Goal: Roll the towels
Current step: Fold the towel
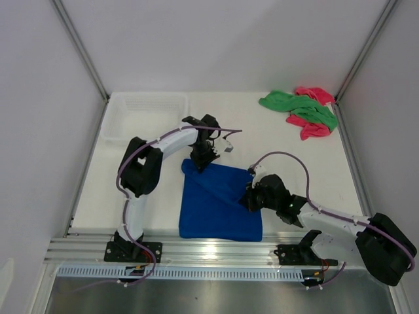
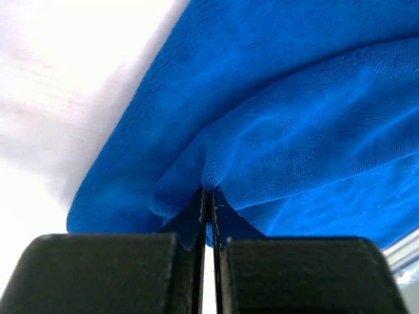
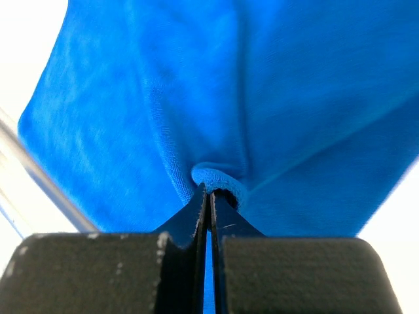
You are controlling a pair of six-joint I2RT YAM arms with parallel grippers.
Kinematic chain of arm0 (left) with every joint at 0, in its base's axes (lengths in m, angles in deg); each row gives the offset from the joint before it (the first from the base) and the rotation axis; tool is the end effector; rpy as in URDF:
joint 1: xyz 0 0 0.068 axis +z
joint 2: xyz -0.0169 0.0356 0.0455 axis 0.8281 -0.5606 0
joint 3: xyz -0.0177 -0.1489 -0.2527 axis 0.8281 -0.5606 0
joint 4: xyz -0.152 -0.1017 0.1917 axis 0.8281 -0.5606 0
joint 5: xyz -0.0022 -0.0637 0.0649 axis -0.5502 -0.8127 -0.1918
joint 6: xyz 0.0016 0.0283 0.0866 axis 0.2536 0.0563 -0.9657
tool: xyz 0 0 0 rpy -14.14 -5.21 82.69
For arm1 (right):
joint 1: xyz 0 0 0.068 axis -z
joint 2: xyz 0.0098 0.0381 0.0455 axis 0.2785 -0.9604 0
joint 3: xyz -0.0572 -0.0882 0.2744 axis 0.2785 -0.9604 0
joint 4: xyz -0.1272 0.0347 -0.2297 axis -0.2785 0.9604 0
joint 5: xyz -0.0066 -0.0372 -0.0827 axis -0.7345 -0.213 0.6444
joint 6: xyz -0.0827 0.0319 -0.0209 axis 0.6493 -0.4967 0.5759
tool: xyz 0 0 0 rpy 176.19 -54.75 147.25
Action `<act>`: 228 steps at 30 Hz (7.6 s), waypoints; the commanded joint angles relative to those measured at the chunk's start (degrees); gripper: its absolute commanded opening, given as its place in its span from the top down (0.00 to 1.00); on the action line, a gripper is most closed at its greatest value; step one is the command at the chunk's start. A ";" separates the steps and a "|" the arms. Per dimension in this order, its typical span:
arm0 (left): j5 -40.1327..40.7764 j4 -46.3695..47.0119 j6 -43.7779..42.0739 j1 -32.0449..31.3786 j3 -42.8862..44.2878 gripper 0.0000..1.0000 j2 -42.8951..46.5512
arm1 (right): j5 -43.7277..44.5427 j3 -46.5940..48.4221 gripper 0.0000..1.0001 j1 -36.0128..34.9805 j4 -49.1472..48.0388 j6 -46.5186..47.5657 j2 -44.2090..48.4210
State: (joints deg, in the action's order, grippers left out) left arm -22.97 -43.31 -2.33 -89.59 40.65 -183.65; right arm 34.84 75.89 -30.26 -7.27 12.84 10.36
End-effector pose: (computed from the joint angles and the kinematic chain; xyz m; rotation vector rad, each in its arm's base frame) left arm 0.3500 -0.2547 0.1529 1.6081 2.5894 -0.3435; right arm 0.1582 0.1792 0.1494 -0.5446 2.2554 0.7649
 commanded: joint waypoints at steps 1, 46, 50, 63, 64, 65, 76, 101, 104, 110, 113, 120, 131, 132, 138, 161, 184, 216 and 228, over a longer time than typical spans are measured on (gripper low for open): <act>-1.11 4.69 1.26 1.61 -1.43 0.99 7.53 | -0.02 3.90 1.00 4.32 1.79 0.92 1.61; 4.70 30.80 -0.84 9.00 15.49 0.99 6.47 | -7.23 60.31 1.00 35.28 4.73 17.89 -39.36; 3.46 35.63 -7.17 9.00 3.94 0.99 13.67 | -5.65 50.61 1.00 33.17 2.68 19.29 -32.78; -1.02 38.37 -11.66 8.64 -22.96 0.99 27.40 | 4.81 27.75 1.00 23.06 5.57 18.86 -18.26; -1.20 38.10 -11.66 8.56 -24.10 0.98 28.10 | 5.25 27.30 1.00 22.88 6.54 18.59 -17.12; -1.46 37.58 -11.66 8.29 -24.98 0.98 28.54 | 5.51 26.86 1.00 22.71 6.63 17.98 -16.42; -4.19 34.76 -10.52 7.06 -32.98 0.95 32.06 | 7.54 19.93 1.00 16.82 14.10 12.53 -10.96; -5.80 18.68 -0.09 7.41 -22.19 0.65 26.84 | -0.35 25.71 0.62 22.61 20.01 3.56 -9.08; -2.96 16.66 3.45 7.41 -14.72 0.64 20.31 | -3.35 29.74 0.71 24.72 19.38 4.17 -17.77; 1.17 15.34 5.75 7.33 -7.51 0.68 10.98 | -5.47 34.94 0.81 24.38 16.57 5.76 -27.38; 2.23 12.53 4.78 7.06 -6.45 0.71 7.64 | -6.61 36.70 0.87 23.59 17.53 6.20 -31.17; -0.05 11.38 1.35 6.45 -11.45 0.73 8.42 | -8.72 32.40 0.90 20.60 16.48 5.85 -32.49; -4.54 14.19 -6.11 5.22 -23.22 0.70 15.10 | -11.36 25.64 0.92 18.93 17.71 5.85 -26.61; -4.28 14.54 -6.47 5.13 -23.93 0.70 16.23 | -11.45 25.28 0.92 18.75 17.79 5.67 -26.17; -4.71 15.95 -8.93 4.78 -27.62 0.69 19.84 | -10.92 24.13 0.92 15.68 19.98 5.76 -21.34; -1.29 12.26 3.02 7.85 -18.40 0.61 14.31 | -10.13 27.39 0.63 22.36 25.09 6.37 -21.59; -6.65 9.71 1.26 8.47 -22.26 0.81 14.92 | -14.26 23.26 0.75 20.42 22.98 6.11 -22.21; -13.33 11.38 -3.31 8.47 -34.75 0.99 31.45 | -10.92 18.16 0.99 16.82 32.47 4.09 -6.83; -14.73 10.77 -2.34 8.47 -31.84 0.99 39.17 | -4.60 26.68 1.00 16.82 41.25 6.11 -1.65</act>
State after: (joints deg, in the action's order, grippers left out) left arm -35.10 -32.23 -4.30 -81.37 6.14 -149.31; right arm 26.70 97.73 -13.30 29.85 17.54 6.10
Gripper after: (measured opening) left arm 0.009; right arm 0.009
